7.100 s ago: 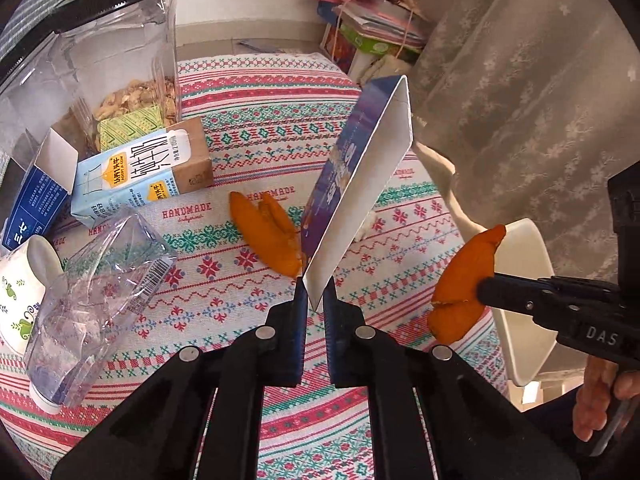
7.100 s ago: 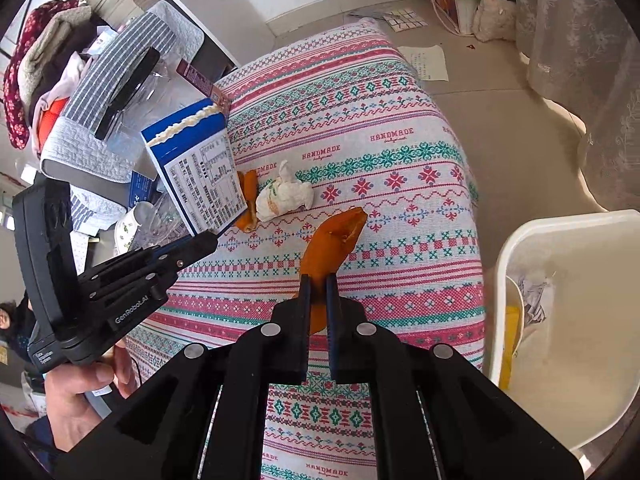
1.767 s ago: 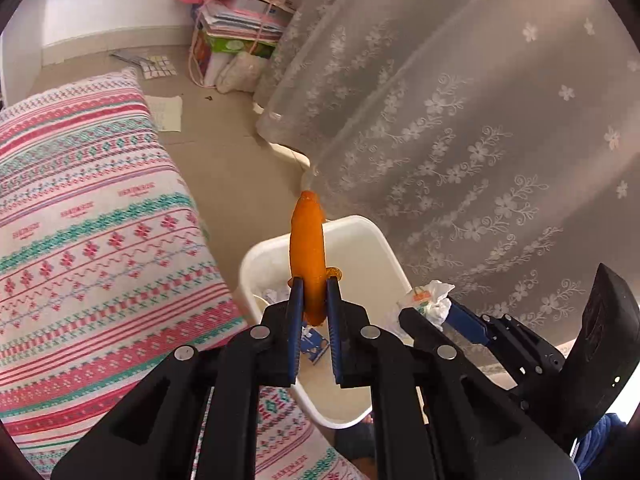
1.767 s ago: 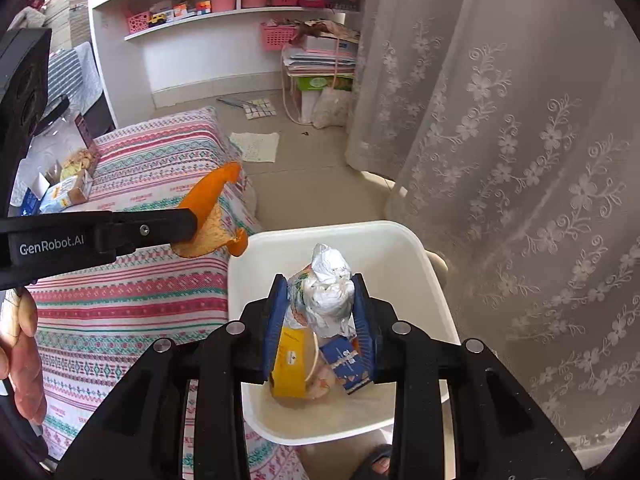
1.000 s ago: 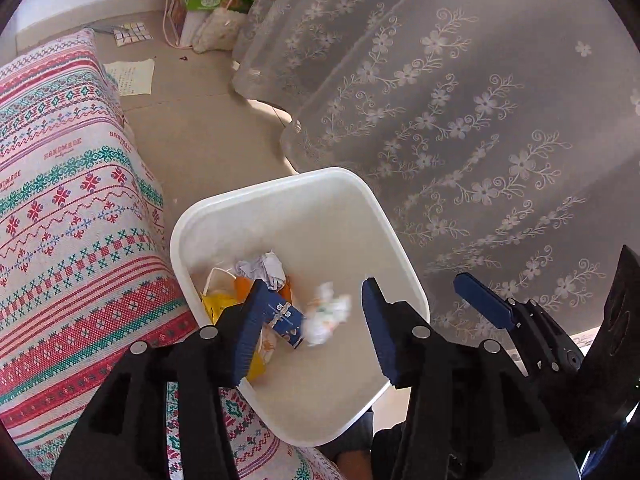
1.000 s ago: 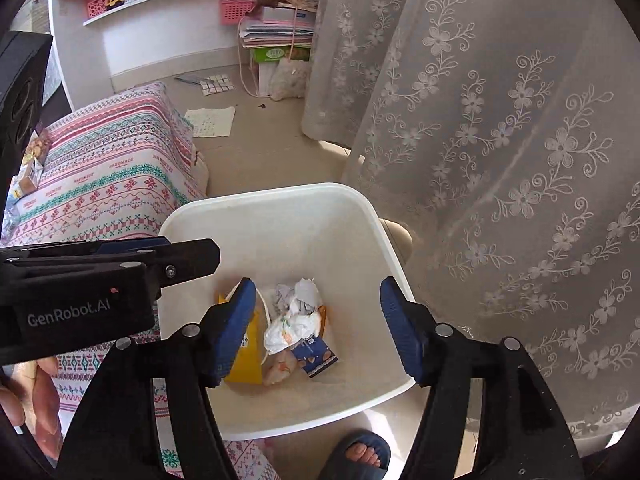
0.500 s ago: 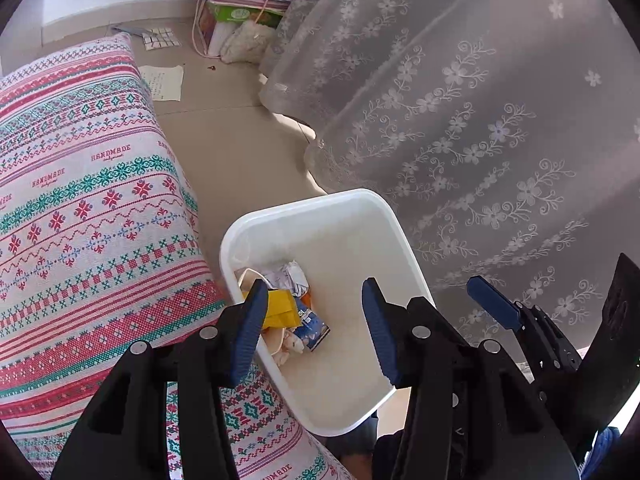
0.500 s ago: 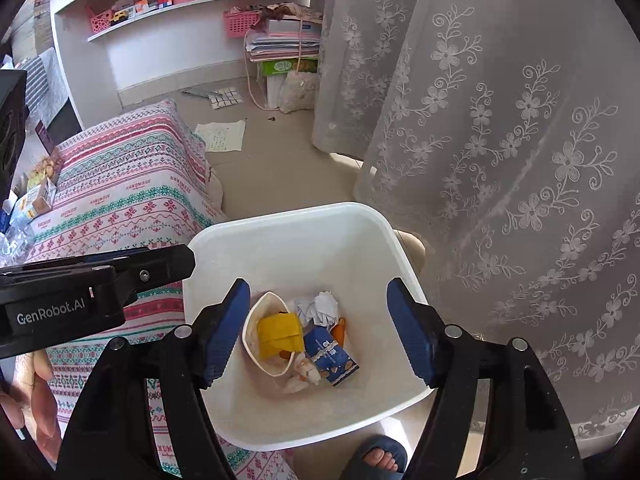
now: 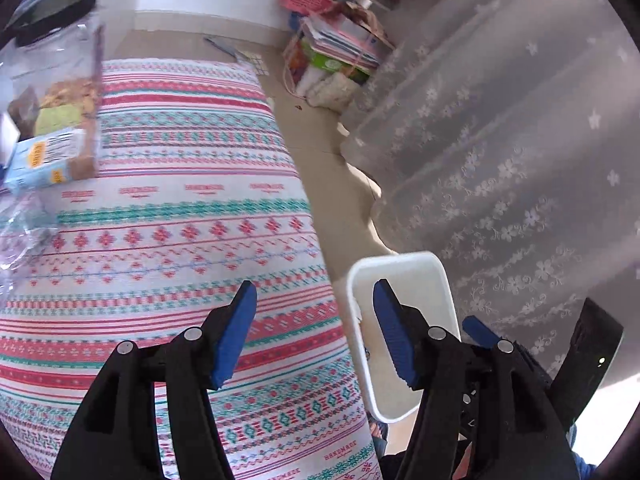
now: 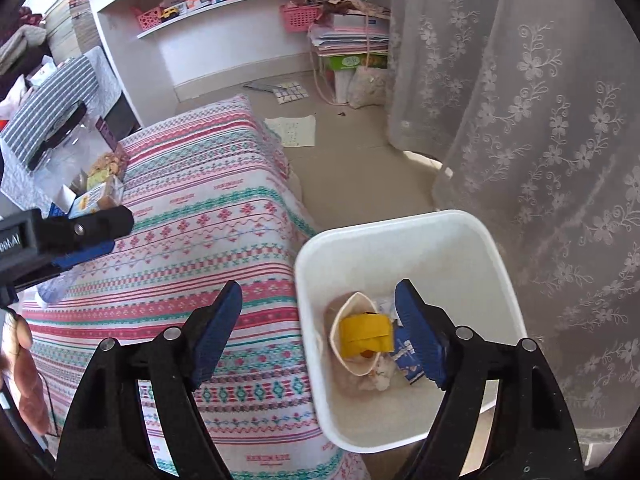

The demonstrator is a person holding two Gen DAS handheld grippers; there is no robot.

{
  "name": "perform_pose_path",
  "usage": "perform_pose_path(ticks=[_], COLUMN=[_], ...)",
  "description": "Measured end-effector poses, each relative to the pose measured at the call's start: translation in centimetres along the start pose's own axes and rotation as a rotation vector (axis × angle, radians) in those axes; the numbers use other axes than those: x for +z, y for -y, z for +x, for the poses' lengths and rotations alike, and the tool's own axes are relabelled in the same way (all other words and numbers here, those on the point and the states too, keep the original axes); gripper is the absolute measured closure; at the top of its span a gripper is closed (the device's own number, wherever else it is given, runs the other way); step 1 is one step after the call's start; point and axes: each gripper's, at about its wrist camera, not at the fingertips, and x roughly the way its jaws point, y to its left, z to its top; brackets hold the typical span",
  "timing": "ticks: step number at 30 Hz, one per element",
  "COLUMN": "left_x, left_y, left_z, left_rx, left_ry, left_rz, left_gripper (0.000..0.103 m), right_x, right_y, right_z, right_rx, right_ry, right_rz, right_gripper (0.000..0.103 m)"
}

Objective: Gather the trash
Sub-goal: 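Move both tools back toward the paper cup and plastic bottle, then grasp white paper cup rim with left tool while right tool grasps plastic bottle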

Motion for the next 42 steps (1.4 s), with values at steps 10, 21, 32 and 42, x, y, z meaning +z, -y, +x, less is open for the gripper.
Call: perform_pose_path(ticks=[10,21,32,42], left_x=[0.3,-1.5,-0.4,-0.5], left_y=[-17.4,-28.6,-29.1,-29.4], left_z=[-12.0,-13.8,-11.4,-10.0], left_rx=[0.203,0.228,0.278,0.261], left_ry=[0.201,0.246,0.226,0.199], left_rz=[-0.419,-0.588,-0.463,-0.404], left_gripper=[0.038,0.038,0.038,0.057], right_x=[1.9,2.5,3.4,2.2], right_y=[-8.4,-15.8,-22.6,-29.0], right_z=[1.3,5.7,8.3,11.9], right_rx=[0.177,0.366,0.569,0.61], right_ry=[-0.039,-0.152,-0.2,-0.298], right_rz=[-0.059,0.027,0.103,0.167], right_gripper=[0.024,0.023,0.021,0.02])
